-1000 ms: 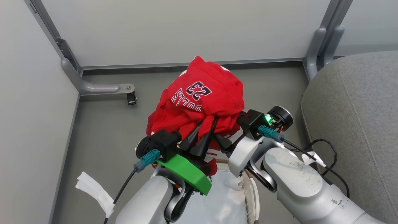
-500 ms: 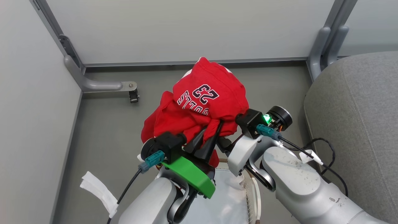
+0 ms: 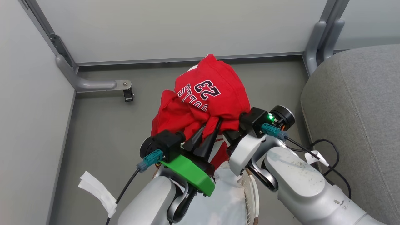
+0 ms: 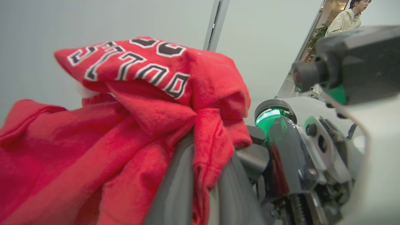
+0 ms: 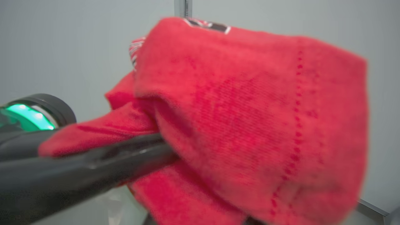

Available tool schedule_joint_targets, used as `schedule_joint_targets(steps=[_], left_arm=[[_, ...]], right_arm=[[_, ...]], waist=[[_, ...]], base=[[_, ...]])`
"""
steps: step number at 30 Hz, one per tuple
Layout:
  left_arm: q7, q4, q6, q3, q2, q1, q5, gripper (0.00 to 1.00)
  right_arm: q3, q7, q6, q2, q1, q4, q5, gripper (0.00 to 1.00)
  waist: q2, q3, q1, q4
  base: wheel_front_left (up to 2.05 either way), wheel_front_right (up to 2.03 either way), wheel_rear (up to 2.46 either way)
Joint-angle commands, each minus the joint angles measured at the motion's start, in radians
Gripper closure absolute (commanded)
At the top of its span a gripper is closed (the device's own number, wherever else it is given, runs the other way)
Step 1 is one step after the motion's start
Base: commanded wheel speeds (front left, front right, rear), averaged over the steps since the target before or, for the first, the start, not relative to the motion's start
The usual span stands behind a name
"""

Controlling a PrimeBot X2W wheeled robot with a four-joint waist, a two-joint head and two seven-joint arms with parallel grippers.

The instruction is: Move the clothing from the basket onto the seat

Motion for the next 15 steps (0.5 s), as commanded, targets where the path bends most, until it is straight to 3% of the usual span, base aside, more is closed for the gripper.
schedule_joint_targets(steps=[1,11,13,14,15], left_arm=[[0.002,0.009,-0.004,0.000,0.003,-0.001,0.005,1.00],[0.001,-0.012,-0.003,0.038,0.004,0.019,0.039,1.00],[0.001,-0.016,-0.003,0.043,0.004,0.023,0.046,0.74],[0.001,-0.020,-0.003,0.048,0.004,0.024,0.053,0.36],[0.001,-0.024,-0.003,0.051,0.004,0.025,0.054,0.17]], right_arm=[[-0.016,-0.006,-0.001,-0.005,0.006,-0.018,0.005,1.00],[-0.042,-0.006,-0.001,-0.018,0.036,-0.050,-0.019,1.00],[-0.043,-0.006,-0.001,-0.019,0.038,-0.054,-0.024,1.00],[-0.043,-0.006,-0.001,-0.020,0.039,-0.057,-0.024,1.00],[-0.042,-0.006,-0.001,-0.021,0.039,-0.060,-0.026,1.00]], waist=[[-0.0001,0.001,0.0000,0.001],[-0.0001,-0.002,0.0000,0.004],[-0.0001,-0.001,0.0000,0.004],[-0.0001,0.000,0.0000,0.004],[-0.0001,0.001,0.0000,0.003]], base=[[0.00,0.00,0.00],[0.00,0.00,0.00],[0.00,0.00,0.00],[0.00,0.00,0.00],[0.00,0.00,0.00]])
